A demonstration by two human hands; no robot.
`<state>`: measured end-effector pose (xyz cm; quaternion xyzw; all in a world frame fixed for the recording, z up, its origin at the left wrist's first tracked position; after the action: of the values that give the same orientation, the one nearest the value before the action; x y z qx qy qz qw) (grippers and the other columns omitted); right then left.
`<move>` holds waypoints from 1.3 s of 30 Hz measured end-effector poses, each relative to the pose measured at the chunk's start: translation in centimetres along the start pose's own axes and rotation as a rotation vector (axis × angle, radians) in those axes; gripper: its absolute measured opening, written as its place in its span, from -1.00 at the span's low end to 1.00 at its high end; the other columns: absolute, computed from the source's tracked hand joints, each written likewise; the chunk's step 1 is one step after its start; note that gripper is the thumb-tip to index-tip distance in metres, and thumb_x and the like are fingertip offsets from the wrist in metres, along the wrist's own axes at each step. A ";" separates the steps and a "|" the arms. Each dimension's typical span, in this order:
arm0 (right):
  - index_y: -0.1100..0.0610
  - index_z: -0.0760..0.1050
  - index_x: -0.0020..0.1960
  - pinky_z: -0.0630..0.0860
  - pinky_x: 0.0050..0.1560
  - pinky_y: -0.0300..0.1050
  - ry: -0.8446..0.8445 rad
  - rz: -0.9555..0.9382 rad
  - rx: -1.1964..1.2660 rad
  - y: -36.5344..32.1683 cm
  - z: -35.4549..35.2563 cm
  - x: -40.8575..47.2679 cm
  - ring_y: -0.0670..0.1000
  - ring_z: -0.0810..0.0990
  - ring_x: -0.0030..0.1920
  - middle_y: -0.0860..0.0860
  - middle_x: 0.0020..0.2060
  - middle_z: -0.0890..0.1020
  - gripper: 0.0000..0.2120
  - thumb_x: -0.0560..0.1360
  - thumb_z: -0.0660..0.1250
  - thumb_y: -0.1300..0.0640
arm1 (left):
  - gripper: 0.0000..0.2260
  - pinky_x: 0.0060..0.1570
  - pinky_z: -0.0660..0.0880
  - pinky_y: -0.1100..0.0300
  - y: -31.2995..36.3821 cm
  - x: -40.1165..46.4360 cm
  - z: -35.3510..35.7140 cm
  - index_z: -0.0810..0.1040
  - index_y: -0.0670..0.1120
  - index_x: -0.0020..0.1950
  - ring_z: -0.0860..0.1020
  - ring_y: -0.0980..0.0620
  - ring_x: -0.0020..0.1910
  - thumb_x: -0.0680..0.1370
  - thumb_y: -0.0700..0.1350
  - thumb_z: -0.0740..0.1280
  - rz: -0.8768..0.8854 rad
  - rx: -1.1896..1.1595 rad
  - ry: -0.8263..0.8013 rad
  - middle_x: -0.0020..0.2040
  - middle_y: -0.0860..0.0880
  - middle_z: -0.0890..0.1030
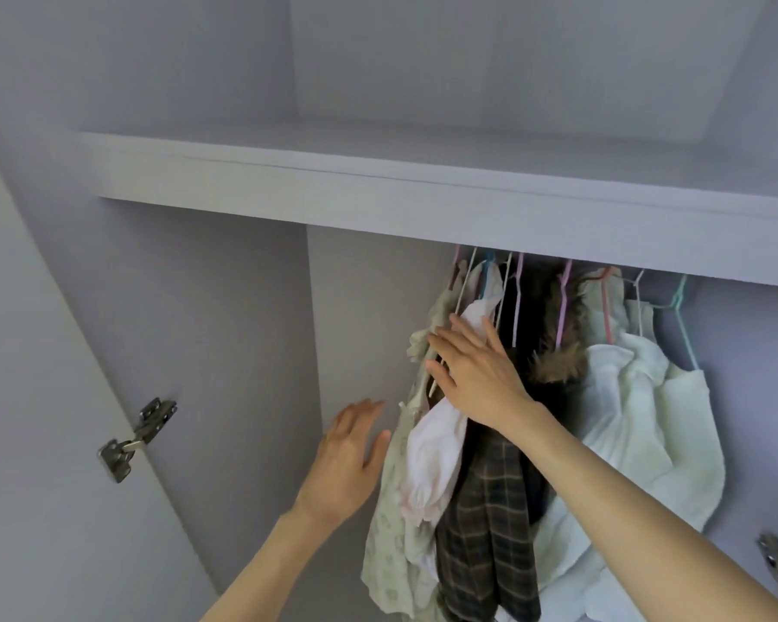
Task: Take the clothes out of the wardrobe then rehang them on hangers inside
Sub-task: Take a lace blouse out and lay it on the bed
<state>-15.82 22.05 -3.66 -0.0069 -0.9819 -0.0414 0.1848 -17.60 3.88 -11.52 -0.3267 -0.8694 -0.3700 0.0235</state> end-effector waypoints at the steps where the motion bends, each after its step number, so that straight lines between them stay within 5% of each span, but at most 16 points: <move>1: 0.06 0.27 0.44 -0.25 0.45 0.06 -0.024 0.013 -0.012 1.0 0.7 0.1 -0.05 0.02 0.50 -0.04 0.43 0.31 -0.38 0.53 -0.22 -0.16 | -0.60 0.32 0.06 0.38 0.6 1.1 0.2 0.24 -0.04 0.45 0.21 0.07 0.42 0.62 -0.02 0.12 0.015 -0.008 0.017 0.42 0.01 0.30; 5: 0.09 0.52 0.24 0.14 0.43 0.08 0.105 0.022 -0.020 4.1 2.3 -1.7 0.02 0.33 0.39 -0.01 0.19 0.57 -0.51 0.50 -0.03 -0.05 | -0.57 0.26 0.11 0.41 2.2 4.8 1.9 0.24 -0.03 0.45 0.26 0.08 0.38 0.60 0.03 0.15 0.047 -0.026 0.008 0.40 0.03 0.33; 10: 0.12 0.58 0.14 0.26 0.38 0.06 0.217 0.003 0.016 6.3 2.8 -2.6 -0.01 0.39 0.34 -0.01 0.16 0.59 -0.58 0.53 0.04 -0.04 | -0.46 0.26 0.13 0.38 3.3 7.0 5.0 0.18 -0.02 0.48 0.25 0.08 0.39 0.56 0.09 0.24 0.015 -0.059 -0.095 0.42 0.05 0.29; 17: 0.16 0.56 0.17 0.17 0.36 0.06 0.265 -0.023 0.077 7.4 3.6 -3.0 -0.01 0.29 0.37 0.02 0.21 0.56 -0.59 0.54 0.07 -0.01 | -0.59 0.16 0.41 0.16 4.3 9.5 4.2 0.31 -0.14 0.42 0.47 -0.08 0.15 0.56 -0.27 0.20 -0.053 -0.023 0.128 0.24 -0.10 0.43; 22: 0.16 0.55 0.18 0.17 0.36 0.07 0.292 -0.009 0.104 7.0 3.8 -3.0 0.01 0.32 0.35 0.03 0.21 0.56 -0.61 0.54 0.08 0.02 | -0.81 -0.19 0.39 0.16 4.7 12.0 2.9 0.52 -0.18 0.15 0.54 -0.14 -0.11 0.60 -0.16 0.20 -0.138 0.099 0.270 -0.02 -0.13 0.53; 26: 0.16 0.54 0.18 0.16 0.37 0.07 0.298 -0.008 0.119 6.9 3.9 -3.0 0.01 0.33 0.34 0.04 0.20 0.56 -0.62 0.53 0.09 0.03 | -0.77 -0.34 0.34 0.13 4.4 12.9 2.5 0.48 -0.22 -0.07 0.47 -0.08 -0.33 0.63 -0.11 0.12 -0.247 0.167 0.280 -0.32 -0.07 0.47; 32: 0.16 0.55 0.18 0.15 0.38 0.07 0.319 -0.017 0.164 6.9 4.0 -2.9 0.01 0.32 0.34 0.03 0.17 0.58 -0.62 0.53 0.10 0.03 | -0.76 -0.36 0.39 0.10 3.6 13.0 2.1 0.45 -0.16 -0.12 0.44 -0.10 -0.37 0.62 -0.05 0.14 -0.268 0.145 0.258 -0.41 -0.03 0.43; 39: 0.17 0.56 0.18 0.13 0.38 0.08 0.325 0.006 0.191 6.2 4.1 -2.7 0.00 0.32 0.35 0.03 0.16 0.58 -0.60 0.53 0.08 0.02 | -0.78 -0.40 0.42 0.07 3.5 12.3 -2.6 0.57 -0.18 -0.02 0.41 -0.13 -0.47 0.60 -0.07 0.21 -0.216 0.128 0.457 -0.51 -0.03 0.39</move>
<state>-14.63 28.55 -7.94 0.0146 -0.9386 0.0520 0.3409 -25.71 10.75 -3.99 -0.1380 -0.8929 -0.3789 0.2003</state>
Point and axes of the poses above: each hand's wrist, its own x-axis towards the middle knuckle, its own z-axis out of the palm, y = z × x, the point moved 3 cm from there along x, towards the middle knuckle
